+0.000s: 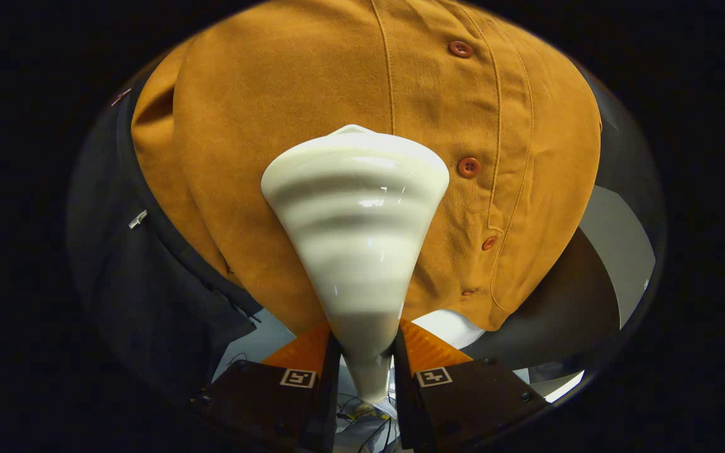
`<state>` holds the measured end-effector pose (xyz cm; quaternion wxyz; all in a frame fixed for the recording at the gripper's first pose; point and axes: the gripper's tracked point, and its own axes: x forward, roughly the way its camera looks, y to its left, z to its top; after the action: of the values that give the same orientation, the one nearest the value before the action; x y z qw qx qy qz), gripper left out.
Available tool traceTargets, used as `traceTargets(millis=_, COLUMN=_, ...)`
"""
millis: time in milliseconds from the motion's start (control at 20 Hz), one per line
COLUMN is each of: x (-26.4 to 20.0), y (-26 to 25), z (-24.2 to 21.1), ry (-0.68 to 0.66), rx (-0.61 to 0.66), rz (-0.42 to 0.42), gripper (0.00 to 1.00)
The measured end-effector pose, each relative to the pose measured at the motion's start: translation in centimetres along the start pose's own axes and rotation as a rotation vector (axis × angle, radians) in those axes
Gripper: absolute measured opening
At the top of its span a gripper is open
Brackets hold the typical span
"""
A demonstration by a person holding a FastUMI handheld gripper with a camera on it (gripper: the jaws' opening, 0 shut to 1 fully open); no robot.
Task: Iron the clothes twice with a garment steamer, once on the left side and once on the right side.
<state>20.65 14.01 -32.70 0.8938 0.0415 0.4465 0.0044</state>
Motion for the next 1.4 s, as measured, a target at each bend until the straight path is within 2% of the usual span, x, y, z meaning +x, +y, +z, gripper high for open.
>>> traceTargets(millis=450, x=1.0, y=-0.9, z=-5.0, ry=0.101, rx=0.015, rz=0.028, gripper=0.43)
traceTargets(millis=600, x=0.1, y=-1.5, z=-5.1, ry=0.091, rx=0.024, rz=0.027, gripper=0.43)
traceTargets(millis=800, x=-2.9, y=-3.1, z=-2.9, ry=0.004, rx=0.037, rz=0.009, gripper=0.43)
traceTargets(millis=1400, x=-12.3, y=-8.7, z=8.9, ry=-0.360, rx=0.018, rz=-0.070, gripper=0.42)
